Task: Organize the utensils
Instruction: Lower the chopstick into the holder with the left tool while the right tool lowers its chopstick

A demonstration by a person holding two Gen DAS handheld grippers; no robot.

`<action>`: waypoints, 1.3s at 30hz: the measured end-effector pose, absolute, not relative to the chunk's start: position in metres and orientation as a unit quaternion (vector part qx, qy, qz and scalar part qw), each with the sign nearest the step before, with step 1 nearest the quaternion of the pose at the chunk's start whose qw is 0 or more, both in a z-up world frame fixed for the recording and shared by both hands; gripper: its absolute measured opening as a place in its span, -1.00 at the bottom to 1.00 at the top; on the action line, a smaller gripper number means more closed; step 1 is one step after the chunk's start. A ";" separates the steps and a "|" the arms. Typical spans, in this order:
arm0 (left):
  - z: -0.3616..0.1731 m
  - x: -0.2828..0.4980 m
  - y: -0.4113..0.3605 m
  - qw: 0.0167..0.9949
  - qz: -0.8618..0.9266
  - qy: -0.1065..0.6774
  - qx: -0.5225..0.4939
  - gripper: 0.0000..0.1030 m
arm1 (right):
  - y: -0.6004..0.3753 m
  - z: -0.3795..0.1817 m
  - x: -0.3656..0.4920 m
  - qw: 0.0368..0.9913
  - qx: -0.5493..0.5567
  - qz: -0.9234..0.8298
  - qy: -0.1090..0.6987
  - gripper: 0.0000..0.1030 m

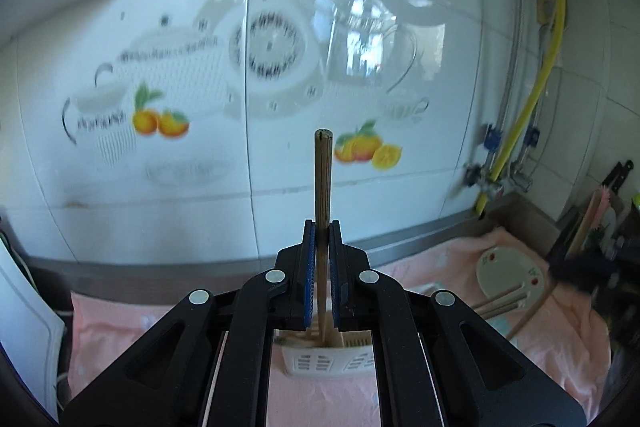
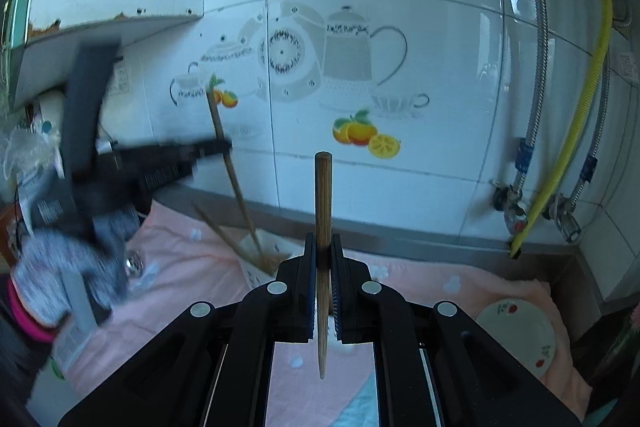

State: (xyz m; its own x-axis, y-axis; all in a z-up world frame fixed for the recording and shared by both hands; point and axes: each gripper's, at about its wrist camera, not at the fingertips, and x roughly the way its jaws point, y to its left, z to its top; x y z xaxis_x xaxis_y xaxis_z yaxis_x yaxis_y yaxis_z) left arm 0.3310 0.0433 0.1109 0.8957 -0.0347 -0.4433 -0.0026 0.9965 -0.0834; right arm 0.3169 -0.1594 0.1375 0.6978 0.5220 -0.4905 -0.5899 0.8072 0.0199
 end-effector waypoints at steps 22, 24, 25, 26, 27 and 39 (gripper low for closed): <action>0.074 0.323 0.057 0.962 -0.024 0.266 -0.047 -0.89 | -0.137 0.126 0.382 0.945 -0.021 0.244 0.218 -0.87; 0.073 0.323 0.057 0.962 -0.024 0.268 -0.047 -0.89 | -0.137 0.119 0.386 0.943 -0.019 0.244 0.227 -0.87; 0.072 0.323 0.058 0.962 -0.024 0.269 -0.048 -0.88 | -0.136 0.117 0.386 0.942 -0.019 0.244 0.230 -0.87; 0.072 0.323 0.058 0.961 -0.024 0.270 -0.048 -0.88 | -0.136 0.116 0.386 0.942 -0.019 0.245 0.231 -0.87; 0.072 0.323 0.058 0.961 -0.024 0.270 -0.050 -0.88 | -0.135 0.114 0.386 0.941 -0.020 0.246 0.233 -0.87; 0.069 0.324 0.060 0.958 -0.022 0.281 -0.052 -0.87 | -0.131 0.088 0.383 0.930 -0.037 0.250 0.266 -0.87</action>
